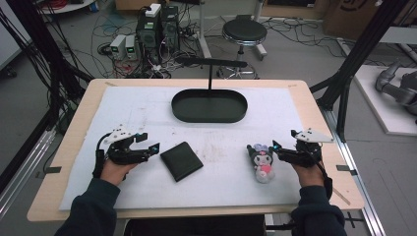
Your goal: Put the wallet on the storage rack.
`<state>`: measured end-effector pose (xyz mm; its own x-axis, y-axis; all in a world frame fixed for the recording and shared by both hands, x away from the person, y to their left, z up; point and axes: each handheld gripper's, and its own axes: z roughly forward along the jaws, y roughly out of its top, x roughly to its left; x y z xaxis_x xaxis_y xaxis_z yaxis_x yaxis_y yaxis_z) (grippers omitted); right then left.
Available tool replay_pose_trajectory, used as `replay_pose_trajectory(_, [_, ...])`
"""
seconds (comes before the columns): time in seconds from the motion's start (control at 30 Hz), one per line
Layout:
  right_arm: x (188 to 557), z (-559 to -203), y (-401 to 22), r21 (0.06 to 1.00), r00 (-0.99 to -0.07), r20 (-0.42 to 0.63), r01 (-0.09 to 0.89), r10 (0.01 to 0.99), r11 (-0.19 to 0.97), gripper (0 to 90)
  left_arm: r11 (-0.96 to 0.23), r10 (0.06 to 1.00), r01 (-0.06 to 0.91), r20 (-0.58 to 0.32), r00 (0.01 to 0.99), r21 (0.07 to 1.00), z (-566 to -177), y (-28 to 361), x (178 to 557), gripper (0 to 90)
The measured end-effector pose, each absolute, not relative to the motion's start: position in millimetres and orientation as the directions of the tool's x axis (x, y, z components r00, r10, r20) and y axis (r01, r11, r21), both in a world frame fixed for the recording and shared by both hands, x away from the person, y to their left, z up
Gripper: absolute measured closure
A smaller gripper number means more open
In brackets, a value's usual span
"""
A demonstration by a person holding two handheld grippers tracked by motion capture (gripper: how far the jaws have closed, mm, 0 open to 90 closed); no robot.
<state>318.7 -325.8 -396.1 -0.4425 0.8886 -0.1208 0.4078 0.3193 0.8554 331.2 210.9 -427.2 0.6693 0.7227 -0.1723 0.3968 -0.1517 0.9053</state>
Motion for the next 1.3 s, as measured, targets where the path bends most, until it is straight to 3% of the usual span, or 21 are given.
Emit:
replay_pose_trajectory(0.1, [319,-397,-326,0.854,-0.443,-0.122,0.410,0.888,0.322,21.5,-0.191,0.692,0.421,-0.183,0.699,0.887,-430,200,332,38.5])
replay_pose_trajectory(0.4, [317,-396,-325,0.854,-0.451,-0.125,0.405,0.884,0.327,21.5,-0.330,0.695,0.539,-0.186,0.694,0.775,-448,179,343,37.6])
replay_pose_trajectory(0.43, [317,-396,-325,0.853,-0.448,-0.123,0.408,0.885,0.325,21.5,-0.330,0.695,0.539,-0.186,0.694,0.775,-448,179,343,39.1])
replay_pose_trajectory(0.5, [318,-397,-325,0.853,-0.449,-0.121,0.409,0.885,0.324,21.5,-0.326,0.668,0.542,-0.216,0.712,0.774,-449,180,344,51.3])
replay_pose_trajectory(0.57, [318,-397,-326,0.853,-0.449,-0.122,0.409,0.885,0.324,21.5,-0.323,0.677,0.546,-0.215,0.704,0.773,-448,179,343,51.8])
replay_pose_trajectory(0.77, [318,-397,-324,0.851,-0.450,-0.125,0.409,0.884,0.328,21.5,-0.298,0.699,0.524,-0.192,0.689,0.798,-446,186,343,80.0])
replay_pose_trajectory(0.87, [318,-397,-325,0.851,-0.447,-0.124,0.411,0.886,0.326,21.5,-0.269,0.693,0.517,-0.209,0.690,0.813,-444,190,343,82.8])
replay_pose_trajectory(1.1, [318,-398,-325,0.848,-0.446,-0.124,0.416,0.887,0.328,21.5,-0.016,0.681,0.494,-0.352,0.642,0.869,-430,220,342,90.0])
replay_pose_trajectory(1.3, [318,-398,-324,0.848,-0.445,-0.125,0.417,0.887,0.328,21.5,-0.056,0.707,0.545,-0.352,0.614,0.837,-435,225,343,89.5])
